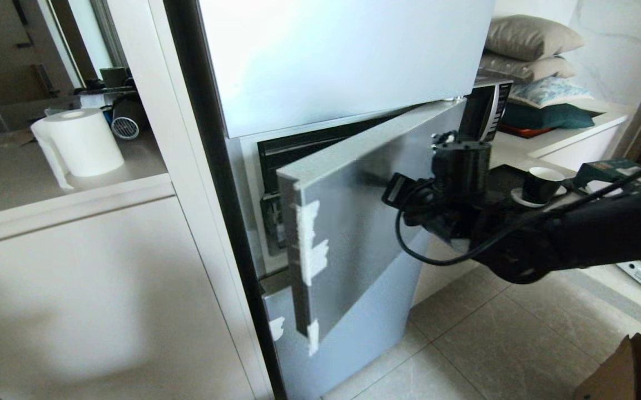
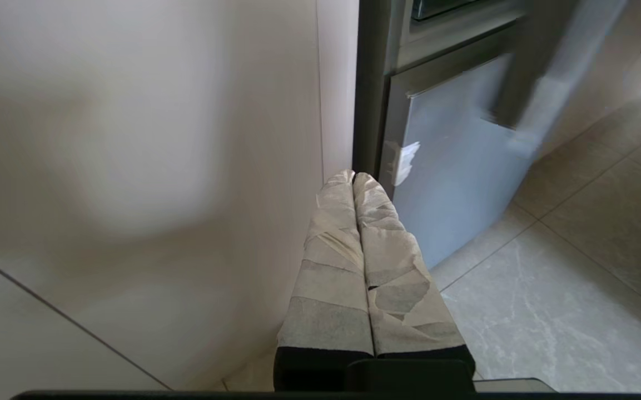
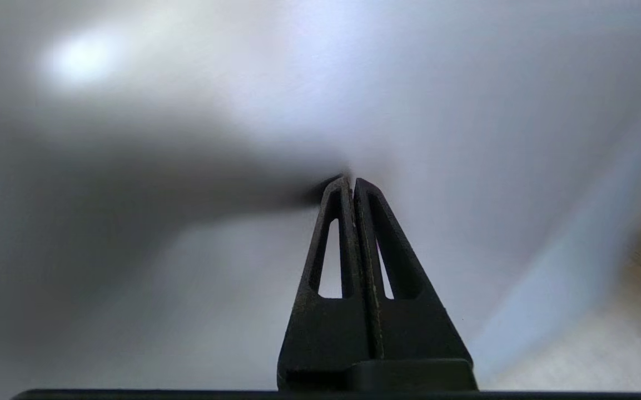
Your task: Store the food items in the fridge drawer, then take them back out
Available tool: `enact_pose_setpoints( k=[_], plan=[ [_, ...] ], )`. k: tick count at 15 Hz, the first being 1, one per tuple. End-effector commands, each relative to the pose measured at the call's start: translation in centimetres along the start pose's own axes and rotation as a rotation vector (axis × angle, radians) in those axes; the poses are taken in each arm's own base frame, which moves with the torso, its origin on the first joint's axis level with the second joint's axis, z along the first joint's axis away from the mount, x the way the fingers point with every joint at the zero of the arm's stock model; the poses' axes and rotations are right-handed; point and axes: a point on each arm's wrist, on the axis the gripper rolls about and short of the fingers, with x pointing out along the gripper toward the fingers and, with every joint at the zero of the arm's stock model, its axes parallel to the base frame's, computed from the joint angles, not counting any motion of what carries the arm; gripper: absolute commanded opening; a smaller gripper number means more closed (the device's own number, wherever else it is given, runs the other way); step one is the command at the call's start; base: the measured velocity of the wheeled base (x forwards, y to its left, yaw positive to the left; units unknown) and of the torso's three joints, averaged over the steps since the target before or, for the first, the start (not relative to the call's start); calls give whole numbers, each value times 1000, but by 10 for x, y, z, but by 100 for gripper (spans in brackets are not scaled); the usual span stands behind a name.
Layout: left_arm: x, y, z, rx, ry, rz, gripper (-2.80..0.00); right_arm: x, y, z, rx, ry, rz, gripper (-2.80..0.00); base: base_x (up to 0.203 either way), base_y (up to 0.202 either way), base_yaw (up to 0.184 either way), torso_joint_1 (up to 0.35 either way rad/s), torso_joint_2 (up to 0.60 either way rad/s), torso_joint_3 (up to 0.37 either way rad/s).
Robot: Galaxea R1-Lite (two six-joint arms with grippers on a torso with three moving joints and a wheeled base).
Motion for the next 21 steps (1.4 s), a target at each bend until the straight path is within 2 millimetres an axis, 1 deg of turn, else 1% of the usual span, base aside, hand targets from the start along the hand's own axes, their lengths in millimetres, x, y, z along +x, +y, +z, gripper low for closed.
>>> enact_pose_setpoints(
  k=[1,2,3,4,6,7,8,9,10,12,13,14,16,17,18,19,21],
  plan=[
    [0,0,0,0,2,1,-280,34,23,-45,-54,40,47,-280,0,0,0,0,0,0],
    [0,0,0,0,2,0,-280,33,27,-47,-73,38,53,-280,0,0,0,0,0,0],
    [0,0,0,0,2,0,-280,25,28,-44,-86,39,47,-280,0,0,0,0,0,0],
    [0,0,0,0,2,0,-280,9,26,-39,-100,48,33,-280,0,0,0,0,0,0],
    [0,0,0,0,2,0,-280,-38,23,-8,-101,16,41,-280,0,0,0,0,0,0],
    [0,0,0,0,2,0,-280,-66,20,10,-106,-13,53,-280,0,0,0,0,0,0],
    [0,0,0,0,2,0,-280,-93,15,24,-123,-37,63,-280,0,0,0,0,0,0],
    [0,0,0,0,2,0,-280,-122,7,35,-146,-60,71,-280,0,0,0,0,0,0],
    [0,0,0,0,2,0,-280,-150,-5,38,-181,-71,64,-280,0,0,0,0,0,0],
    [0,0,0,0,2,0,-280,-202,-35,39,-250,-108,20,-280,0,0,0,0,0,0],
    [0,0,0,0,2,0,-280,-228,-54,39,-276,-131,-4,-280,0,0,0,0,0,0],
    [0,0,0,0,2,0,-280,-251,-77,37,-307,-150,-37,-280,0,0,0,0,0,0],
    [0,0,0,0,2,0,-280,-279,-118,36,-375,-171,-118,-280,0,0,0,0,0,0],
    [0,0,0,0,2,0,-280,-299,-136,32,-416,-179,-159,-280,0,0,0,0,0,0],
    [0,0,0,0,2,0,-280,-323,-146,24,-451,-194,-176,-280,0,0,0,0,0,0],
    [0,0,0,0,2,0,-280,-342,-152,10,-481,-195,-179,-280,0,0,0,0,0,0],
    [0,0,0,0,2,0,-280,-374,-160,-24,-549,-161,-137,-280,0,0,0,0,0,0]
  ],
)
